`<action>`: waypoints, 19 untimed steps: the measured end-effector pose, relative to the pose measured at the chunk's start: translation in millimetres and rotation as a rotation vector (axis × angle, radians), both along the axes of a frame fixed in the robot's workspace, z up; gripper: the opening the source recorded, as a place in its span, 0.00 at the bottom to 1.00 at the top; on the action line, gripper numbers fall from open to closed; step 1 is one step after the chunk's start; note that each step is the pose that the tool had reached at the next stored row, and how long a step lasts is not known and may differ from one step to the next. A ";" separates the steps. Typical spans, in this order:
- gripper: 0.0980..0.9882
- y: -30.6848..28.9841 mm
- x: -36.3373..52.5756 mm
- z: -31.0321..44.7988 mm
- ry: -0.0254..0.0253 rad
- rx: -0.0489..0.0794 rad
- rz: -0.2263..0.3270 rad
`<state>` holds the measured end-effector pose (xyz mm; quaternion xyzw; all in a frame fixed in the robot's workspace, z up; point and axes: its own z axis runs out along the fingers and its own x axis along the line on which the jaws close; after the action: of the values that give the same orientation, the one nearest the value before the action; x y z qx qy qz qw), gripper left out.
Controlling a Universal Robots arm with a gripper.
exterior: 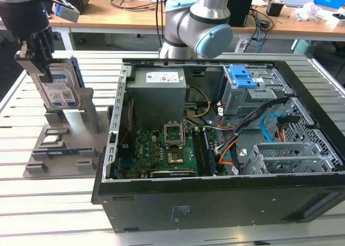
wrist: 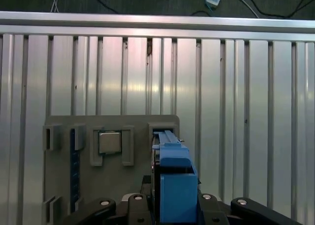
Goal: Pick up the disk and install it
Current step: 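Pick up the disk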
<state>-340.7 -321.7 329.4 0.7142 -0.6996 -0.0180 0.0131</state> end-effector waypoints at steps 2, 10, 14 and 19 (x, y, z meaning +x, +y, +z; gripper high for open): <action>0.30 0.0 0.0 5.1 0.0001 0.000 0.000; 0.30 0.3 0.1 29.8 0.0000 0.000 0.000; 0.30 0.6 0.2 40.5 0.0000 0.000 0.000; 0.30 0.9 0.2 54.6 0.0001 0.000 0.000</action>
<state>-340.5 -320.7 384.1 0.7142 -0.6996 -0.0180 0.0131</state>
